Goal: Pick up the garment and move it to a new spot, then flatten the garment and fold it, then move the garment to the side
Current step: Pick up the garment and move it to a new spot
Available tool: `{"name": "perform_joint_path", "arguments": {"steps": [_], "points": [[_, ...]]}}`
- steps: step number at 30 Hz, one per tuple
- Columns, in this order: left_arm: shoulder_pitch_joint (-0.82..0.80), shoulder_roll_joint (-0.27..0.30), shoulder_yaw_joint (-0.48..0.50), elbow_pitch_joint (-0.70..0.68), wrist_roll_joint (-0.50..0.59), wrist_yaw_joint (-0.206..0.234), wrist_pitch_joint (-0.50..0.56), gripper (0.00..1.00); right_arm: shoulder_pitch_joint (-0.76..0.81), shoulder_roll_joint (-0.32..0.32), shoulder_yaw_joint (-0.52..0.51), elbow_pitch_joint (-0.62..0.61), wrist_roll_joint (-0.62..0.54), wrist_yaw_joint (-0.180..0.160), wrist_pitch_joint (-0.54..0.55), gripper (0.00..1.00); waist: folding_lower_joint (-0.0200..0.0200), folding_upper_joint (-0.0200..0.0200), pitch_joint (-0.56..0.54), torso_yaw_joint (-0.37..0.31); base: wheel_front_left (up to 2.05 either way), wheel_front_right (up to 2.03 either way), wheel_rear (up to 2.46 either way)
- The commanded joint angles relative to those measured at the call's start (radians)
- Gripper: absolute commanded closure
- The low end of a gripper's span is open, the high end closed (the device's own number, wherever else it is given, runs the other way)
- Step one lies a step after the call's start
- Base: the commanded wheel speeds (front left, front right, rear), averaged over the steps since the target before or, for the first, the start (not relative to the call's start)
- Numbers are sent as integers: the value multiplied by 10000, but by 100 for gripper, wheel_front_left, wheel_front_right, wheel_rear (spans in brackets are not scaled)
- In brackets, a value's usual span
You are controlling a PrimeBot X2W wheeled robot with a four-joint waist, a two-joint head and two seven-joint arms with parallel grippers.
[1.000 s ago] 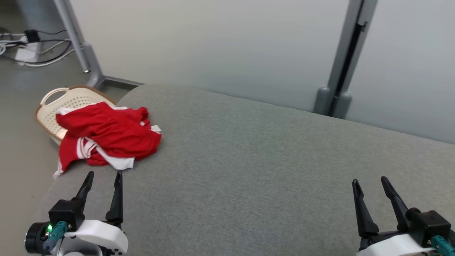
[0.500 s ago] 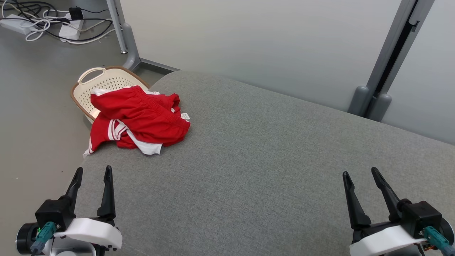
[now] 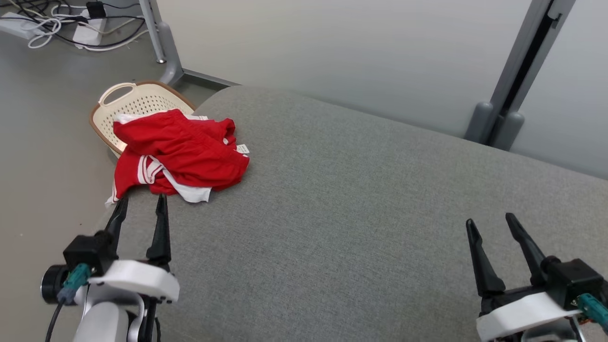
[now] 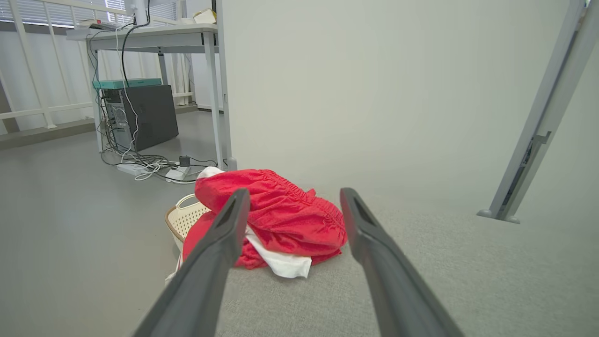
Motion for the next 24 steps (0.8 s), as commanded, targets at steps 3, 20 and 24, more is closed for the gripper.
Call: {"name": "perform_joint_path", "arguments": {"steps": [3, 20, 24], "points": [[-1170, -187, -72, 523, -207, -33, -35, 0, -508, -408, 19, -621, -100, -3, 370, 0, 0, 0, 1361, -820, 0, 0, 0], [-5807, 542, 223, 6594, -747, -227, 66, 0, -2214, -1418, 55, -1653, 103, -3, 800, 0, 0, 0, 4566, -2454, 0, 0, 0], [-6236, 795, 279, 7743, -856, -258, 188, 0, -2346, -1435, 77, -1536, 136, -3, 714, 0, 0, 0, 4717, -2517, 0, 0, 0]]}}
